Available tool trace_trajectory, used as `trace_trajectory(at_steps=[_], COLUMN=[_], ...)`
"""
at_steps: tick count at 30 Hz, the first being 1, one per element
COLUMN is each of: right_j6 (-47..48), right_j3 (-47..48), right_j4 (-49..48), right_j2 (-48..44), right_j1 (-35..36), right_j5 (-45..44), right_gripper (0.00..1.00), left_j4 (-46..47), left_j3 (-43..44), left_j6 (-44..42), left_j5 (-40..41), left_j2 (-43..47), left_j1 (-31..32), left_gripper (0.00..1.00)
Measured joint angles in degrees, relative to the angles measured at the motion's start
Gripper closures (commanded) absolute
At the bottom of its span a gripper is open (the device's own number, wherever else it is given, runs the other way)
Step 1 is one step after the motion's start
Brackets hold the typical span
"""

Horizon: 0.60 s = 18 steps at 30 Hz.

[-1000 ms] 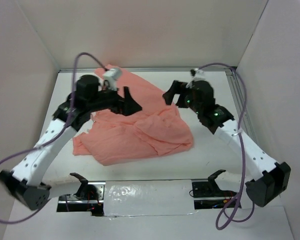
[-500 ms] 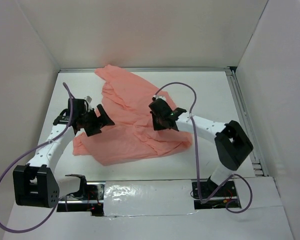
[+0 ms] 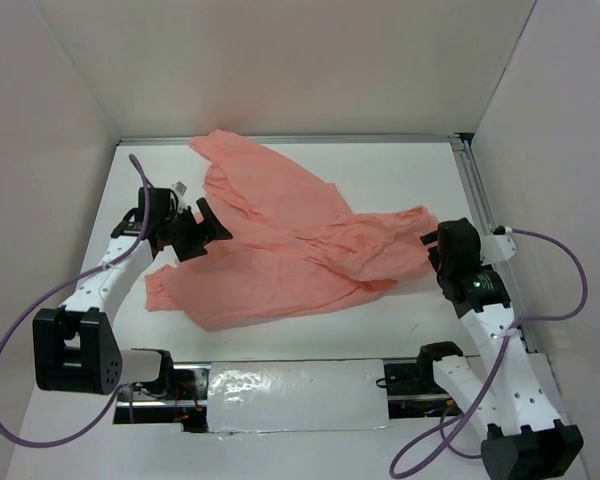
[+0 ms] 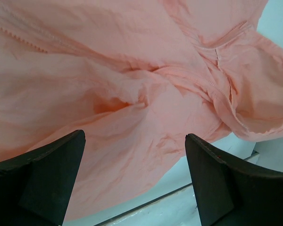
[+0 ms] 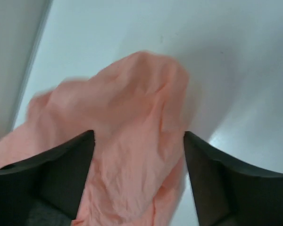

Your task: Zip up the jacket

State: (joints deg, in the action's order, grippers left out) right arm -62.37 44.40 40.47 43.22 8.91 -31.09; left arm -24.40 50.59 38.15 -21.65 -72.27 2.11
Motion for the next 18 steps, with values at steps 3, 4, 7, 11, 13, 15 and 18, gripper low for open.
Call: trace_trajectory(at_steps=[3,4,7,11,13,15,18], right_j6=[0.72,1.11,2.47,7.43,10.64,13.29,14.08], right_j3=[-0.15,0.17,3.04,7.61,8.87,8.74,6.86], right_j4=[1.97,2.27,3.45,3.67,2.93,1.44,-0.59], right_j2=[1.97,3.43,9.53,14.14,14.64,15.52,18.86], right_j1=[-1.97,-1.73,1.44,9.86,13.38,17.29,21.35], right_j5=[2.38,3.15,3.89,4.55,7.08,12.26,18.32], right_gripper=[0.00,0.00,0.00,0.00,0.00,0.00,0.00], left_j4=[-0.74,-0.70,-0.55,-0.48,1.14,2.64,3.04], left_j3=[4.39,5.86,10.82,18.88,23.65,30.99,41.70], left_j6=[-0.15,-0.20,-0.59,-2.58,-4.72,-7.21,-9.84], left_j5=[0.70,1.05,1.88,1.60,1.31,0.70,-0.52], left_j2=[-3.93,-5.09,-8.59,-14.58,-19.12,-26.12,-37.16], left_j1=[0.11,0.24,0.28,0.24,0.61,1.53,3.04], left_gripper=[0.01,0.01,0.01,0.01,0.01,0.01,0.01])
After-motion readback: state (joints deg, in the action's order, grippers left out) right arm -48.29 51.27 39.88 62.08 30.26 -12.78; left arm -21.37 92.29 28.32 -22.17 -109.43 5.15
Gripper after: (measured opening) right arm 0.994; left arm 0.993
